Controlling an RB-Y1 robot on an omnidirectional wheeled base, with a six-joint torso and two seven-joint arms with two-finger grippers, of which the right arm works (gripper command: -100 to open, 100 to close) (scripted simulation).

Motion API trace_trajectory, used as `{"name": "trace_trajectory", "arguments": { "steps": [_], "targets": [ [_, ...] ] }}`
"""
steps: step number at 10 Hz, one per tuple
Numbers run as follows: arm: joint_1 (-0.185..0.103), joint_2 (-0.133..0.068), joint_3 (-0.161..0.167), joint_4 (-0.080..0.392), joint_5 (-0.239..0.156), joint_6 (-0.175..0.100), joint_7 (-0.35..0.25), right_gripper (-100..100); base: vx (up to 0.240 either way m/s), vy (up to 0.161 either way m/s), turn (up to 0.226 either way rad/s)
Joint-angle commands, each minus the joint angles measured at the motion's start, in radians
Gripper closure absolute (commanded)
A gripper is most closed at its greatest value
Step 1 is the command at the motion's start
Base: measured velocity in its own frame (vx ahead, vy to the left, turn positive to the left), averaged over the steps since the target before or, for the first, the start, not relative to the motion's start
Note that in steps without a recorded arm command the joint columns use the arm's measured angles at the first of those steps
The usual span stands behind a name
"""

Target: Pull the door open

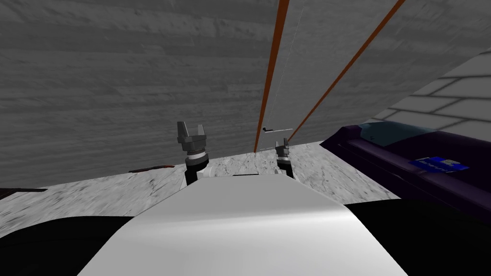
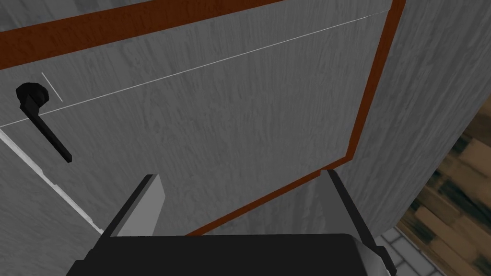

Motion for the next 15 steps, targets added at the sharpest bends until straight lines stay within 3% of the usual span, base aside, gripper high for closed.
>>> {"name": "trace_trajectory", "arguments": {
  "steps": [1, 9, 11, 12, 13, 14, 15],
  "targets": [
    [-0.013, -0.009, -0.001, 0.050, 0.000, -0.008, -0.003, -100, 0.052, -0.028, 0.084],
    [-0.072, -0.053, -0.006, 0.265, 0.000, -0.056, -0.019, -100, 0.059, -0.048, 0.091],
    [-0.096, -0.071, -0.008, 0.341, 0.000, -0.075, -0.025, -100, 0.060, -0.046, 0.116],
    [-0.096, -0.071, -0.008, 0.352, 0.000, -0.075, -0.025, -100, 0.050, -0.054, 0.049],
    [-0.108, -0.080, -0.009, 0.391, -0.001, -0.085, -0.029, -100, 0.038, -0.052, 0.066],
    [-0.108, -0.080, -0.009, 0.394, -0.001, -0.085, -0.029, -100, 0.033, -0.040, 0.057],
    [-0.119, -0.088, -0.010, 0.435, -0.001, -0.094, -0.032, -100, 0.042, -0.036, 0.090]
  ]
}}
